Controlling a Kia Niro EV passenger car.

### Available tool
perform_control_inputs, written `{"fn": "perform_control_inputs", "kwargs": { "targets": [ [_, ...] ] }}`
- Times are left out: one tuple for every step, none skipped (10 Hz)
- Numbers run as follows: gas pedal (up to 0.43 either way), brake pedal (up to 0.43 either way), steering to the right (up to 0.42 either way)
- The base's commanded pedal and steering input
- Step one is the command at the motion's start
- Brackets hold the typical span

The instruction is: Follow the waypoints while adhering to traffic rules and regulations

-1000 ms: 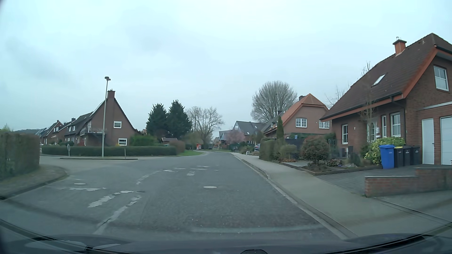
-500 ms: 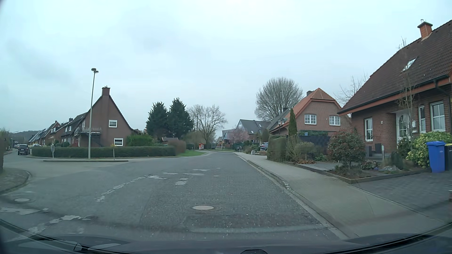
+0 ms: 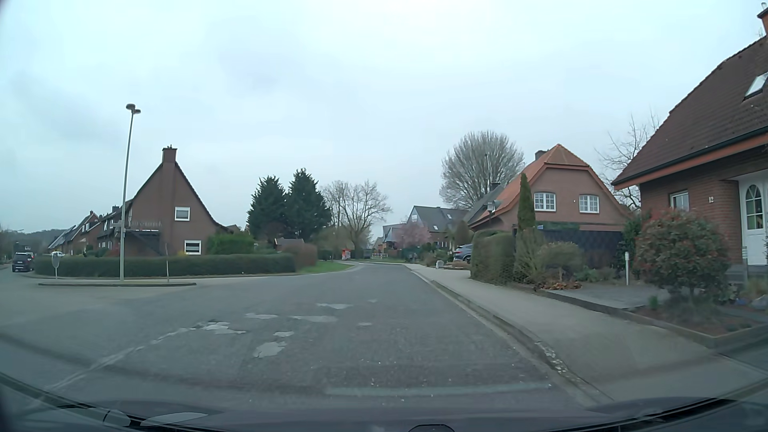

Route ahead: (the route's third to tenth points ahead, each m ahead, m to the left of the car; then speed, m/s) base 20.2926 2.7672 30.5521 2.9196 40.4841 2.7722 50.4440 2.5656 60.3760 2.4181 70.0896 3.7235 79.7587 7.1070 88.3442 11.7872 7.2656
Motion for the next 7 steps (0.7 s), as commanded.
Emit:
{"fn": "perform_control_inputs", "kwargs": {
  "targets": [
    [0.228,0.0,-0.012],
    [0.228,0.0,-0.012],
    [0.228,0.0,-0.009],
    [0.228,0.0,-0.004],
    [0.228,0.0,-0.004],
    [0.228,0.0,-0.005],
    [0.228,0.0,-0.007]
  ]
}}
